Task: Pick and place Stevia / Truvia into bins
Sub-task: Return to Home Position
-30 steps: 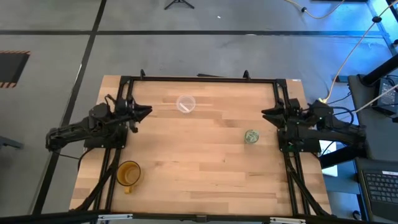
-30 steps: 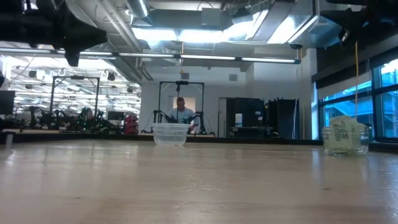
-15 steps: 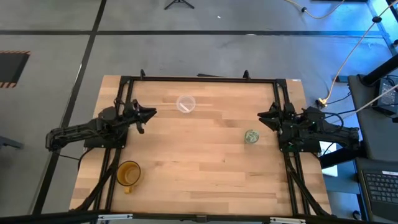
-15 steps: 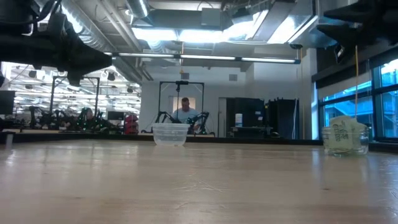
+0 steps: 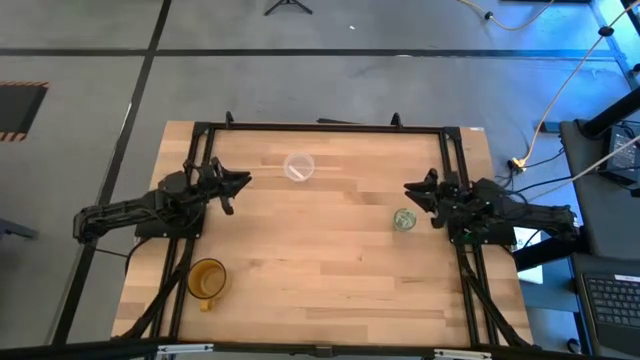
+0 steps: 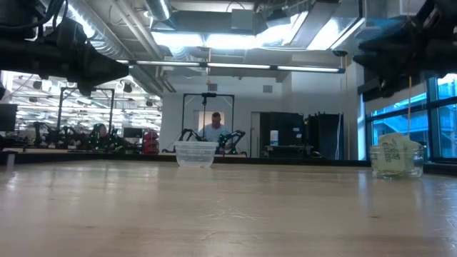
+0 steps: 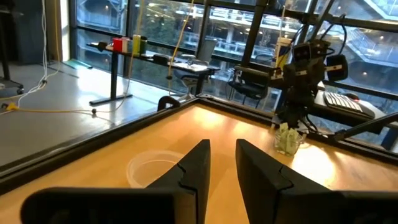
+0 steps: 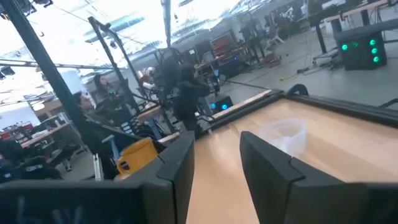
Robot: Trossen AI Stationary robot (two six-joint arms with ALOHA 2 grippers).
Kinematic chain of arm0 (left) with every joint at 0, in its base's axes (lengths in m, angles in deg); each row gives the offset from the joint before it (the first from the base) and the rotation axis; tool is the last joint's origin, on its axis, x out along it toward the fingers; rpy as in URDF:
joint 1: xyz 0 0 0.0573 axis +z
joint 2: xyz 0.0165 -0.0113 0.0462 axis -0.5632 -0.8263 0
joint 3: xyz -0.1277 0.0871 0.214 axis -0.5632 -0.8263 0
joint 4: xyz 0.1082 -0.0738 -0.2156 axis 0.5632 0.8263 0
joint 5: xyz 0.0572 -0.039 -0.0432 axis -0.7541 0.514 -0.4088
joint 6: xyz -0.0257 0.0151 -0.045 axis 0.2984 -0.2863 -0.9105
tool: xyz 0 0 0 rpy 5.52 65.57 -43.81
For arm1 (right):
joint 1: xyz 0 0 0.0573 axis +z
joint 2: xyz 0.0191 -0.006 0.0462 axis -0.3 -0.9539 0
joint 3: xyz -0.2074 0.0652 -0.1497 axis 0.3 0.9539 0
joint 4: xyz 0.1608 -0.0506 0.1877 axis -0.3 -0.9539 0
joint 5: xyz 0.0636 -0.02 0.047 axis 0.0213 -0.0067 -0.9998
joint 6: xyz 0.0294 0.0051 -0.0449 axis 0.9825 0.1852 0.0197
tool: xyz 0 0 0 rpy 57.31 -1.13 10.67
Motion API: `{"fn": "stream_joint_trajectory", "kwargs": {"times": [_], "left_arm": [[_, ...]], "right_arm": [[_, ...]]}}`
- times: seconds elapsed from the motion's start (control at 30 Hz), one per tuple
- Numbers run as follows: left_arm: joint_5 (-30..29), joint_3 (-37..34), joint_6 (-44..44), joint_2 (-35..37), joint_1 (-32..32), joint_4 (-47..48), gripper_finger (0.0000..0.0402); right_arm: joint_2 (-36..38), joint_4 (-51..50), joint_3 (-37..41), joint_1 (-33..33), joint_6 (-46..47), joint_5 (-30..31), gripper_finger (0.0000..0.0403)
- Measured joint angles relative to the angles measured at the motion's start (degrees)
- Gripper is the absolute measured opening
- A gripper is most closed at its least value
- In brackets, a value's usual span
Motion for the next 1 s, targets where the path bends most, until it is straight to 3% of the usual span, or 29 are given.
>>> {"fn": "stream_joint_trajectory", "kwargs": {"times": [1.0], "left_arm": [[0.07,0.00,0.00,-0.02,0.00,0.02,0.0072]], "right_arm": [[-0.11,-1.13,1.47,0.00,1.54,-0.09,0.0133]]}}
